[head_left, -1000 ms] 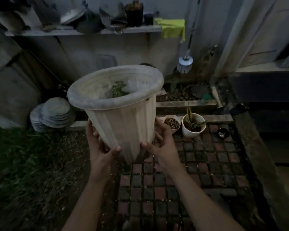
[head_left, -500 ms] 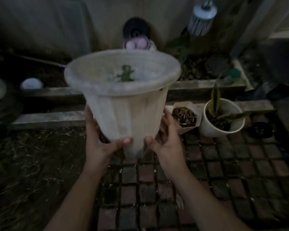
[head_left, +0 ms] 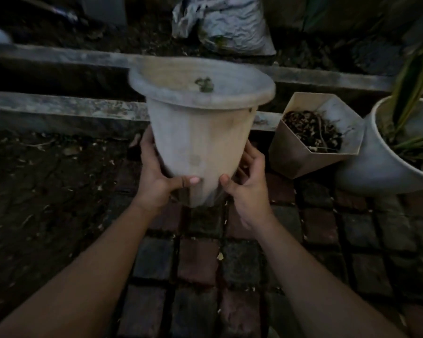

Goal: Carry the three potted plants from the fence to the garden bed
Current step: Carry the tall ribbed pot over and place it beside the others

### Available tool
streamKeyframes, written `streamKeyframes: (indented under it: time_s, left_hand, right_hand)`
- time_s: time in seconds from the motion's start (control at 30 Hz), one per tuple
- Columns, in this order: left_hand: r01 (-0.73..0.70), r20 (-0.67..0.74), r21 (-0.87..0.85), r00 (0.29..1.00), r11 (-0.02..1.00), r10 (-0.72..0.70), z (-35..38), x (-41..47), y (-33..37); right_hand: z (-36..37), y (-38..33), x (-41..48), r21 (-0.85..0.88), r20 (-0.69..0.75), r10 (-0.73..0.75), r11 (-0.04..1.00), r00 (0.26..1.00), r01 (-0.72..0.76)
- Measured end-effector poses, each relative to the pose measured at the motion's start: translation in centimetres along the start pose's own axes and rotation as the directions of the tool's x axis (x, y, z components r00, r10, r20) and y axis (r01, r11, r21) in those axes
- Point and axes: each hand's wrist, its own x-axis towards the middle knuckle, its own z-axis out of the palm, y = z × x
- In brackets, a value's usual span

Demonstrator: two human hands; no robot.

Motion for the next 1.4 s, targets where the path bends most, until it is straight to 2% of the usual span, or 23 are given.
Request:
streamKeyframes:
  time_s: [0.27, 0.37, 0.6, 0.87, 1.1, 1.27, 1.4]
  left_hand:
    - [-0.038, 0.055, 0.117, 0.998, 0.992, 0.031, 0.7, 4.9, -3.5]
    - [-0.039, 0.079, 0.17, 0.997, 0.985, 0.026, 0.6, 6.5, -4.0]
    - [0.067, 0.05, 0.135, 0.996, 0.989, -0.074, 0.9, 6.3, -4.2]
    - [0.082, 0.152, 0.13, 0.983, 0.988, -0.101, 1.8, 5.9, -4.5]
    - [0.159, 0.024, 0.187, 0.986, 0.969, -0.167, 0.9, 4.1, -6.9]
    - [0.138, -0.025, 0.328, 0.99, 0.935, -0.137, 0.6, 4.6, -7.3]
    - [0.154, -0.003, 0.382, 0.986, 0.911, -0.166, 0.5, 5.1, -7.1]
  right_hand:
    - [-1.3, 5.2, 4.2, -0.02, -0.052, -0.051, 0.999, 0.997, 0.05]
    - [-1.7, 5.8, 5.4, -0.001, -0.024, -0.062, 0.998, 0.998, 0.062]
    - [-1.7, 4.9, 6.5, 0.189, 0.117, 0.031, 0.98, 0.993, -0.053]
    - [-1.3, 5.6, 5.1, 0.331, 0.042, 0.117, 0.935, 0.992, -0.124]
    - [-0.9, 5.7, 4.3, 0.296, 0.134, 0.172, 0.933, 0.976, -0.205]
    - [-0.3, 5.3, 4.5, 0.331, 0.182, 0.221, 0.904, 0.958, -0.271]
    - [-1.5, 5.1, 4.9, 0.181, 0.256, 0.218, 0.946, 0.942, -0.268]
